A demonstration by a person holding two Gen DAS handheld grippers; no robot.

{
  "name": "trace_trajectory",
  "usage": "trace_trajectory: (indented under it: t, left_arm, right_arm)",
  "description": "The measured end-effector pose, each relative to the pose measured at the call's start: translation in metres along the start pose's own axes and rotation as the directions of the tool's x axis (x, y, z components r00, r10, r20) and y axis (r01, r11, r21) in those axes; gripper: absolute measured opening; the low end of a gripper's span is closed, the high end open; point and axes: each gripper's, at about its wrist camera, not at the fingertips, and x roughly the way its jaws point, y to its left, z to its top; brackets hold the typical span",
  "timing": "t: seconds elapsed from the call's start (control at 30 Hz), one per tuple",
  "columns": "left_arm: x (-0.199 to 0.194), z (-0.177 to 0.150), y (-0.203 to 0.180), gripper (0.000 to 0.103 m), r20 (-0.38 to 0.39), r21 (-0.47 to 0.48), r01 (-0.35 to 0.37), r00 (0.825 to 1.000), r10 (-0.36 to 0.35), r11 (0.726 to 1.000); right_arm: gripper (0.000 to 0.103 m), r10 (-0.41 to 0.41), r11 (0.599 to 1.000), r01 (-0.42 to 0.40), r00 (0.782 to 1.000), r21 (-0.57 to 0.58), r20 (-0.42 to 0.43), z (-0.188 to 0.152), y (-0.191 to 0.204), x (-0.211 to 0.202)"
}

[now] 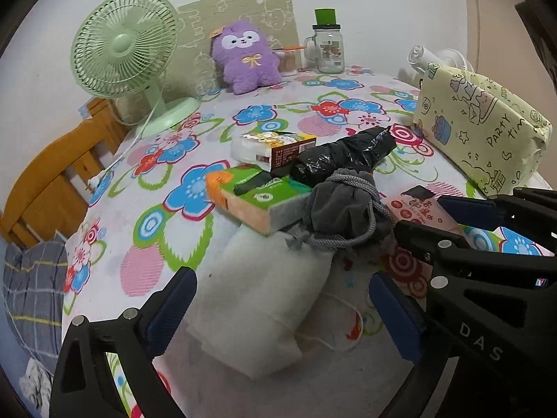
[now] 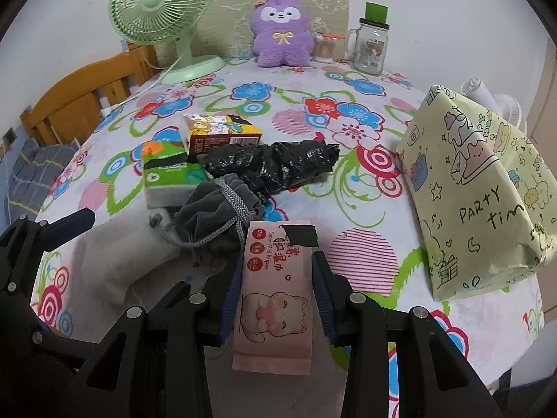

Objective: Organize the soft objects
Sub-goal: 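Grasp the pink wet-wipes pack with the right tool while the left tool grasps the white foam pack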

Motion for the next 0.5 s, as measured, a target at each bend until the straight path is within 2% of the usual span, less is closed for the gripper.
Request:
trace_trajectory:
  t: [0.2,0.27,0.37,0.5]
  left_arm:
    - [0.011,0.005,0.003,0.100,-0.001,0.016,0.024,1.000,-0.024,1.000]
    - [0.015,0.004,0.007,0.098,-0.004,0.005,-0.010,1.000,0.010,1.000]
    - [0.024,0.003,0.018,0.090,-0.034,-0.040,-0.009,0.999,0.007,0.999]
    - [0.022,0.001,0.018,0.071,-0.031,-0.049,0.047,0.998,-0.048,0.998]
  right_arm:
    - [0.042,-0.010,1.000,0.010,1.000,0.006,-0.018,0.005,0.000,0.009]
    - [0.042,-0.012,1.000,0.013,1.000,0.008,-0.025,0.005,-0.001,0.011]
    - [0.042,-0.008,1.000,0.008,0.999,0.012,-0.034,0.004,0.000,0.013]
    - [0.042,-0.003,1.000,0.003,0.999,0.006,-0.034,0.003,0.002,0.012]
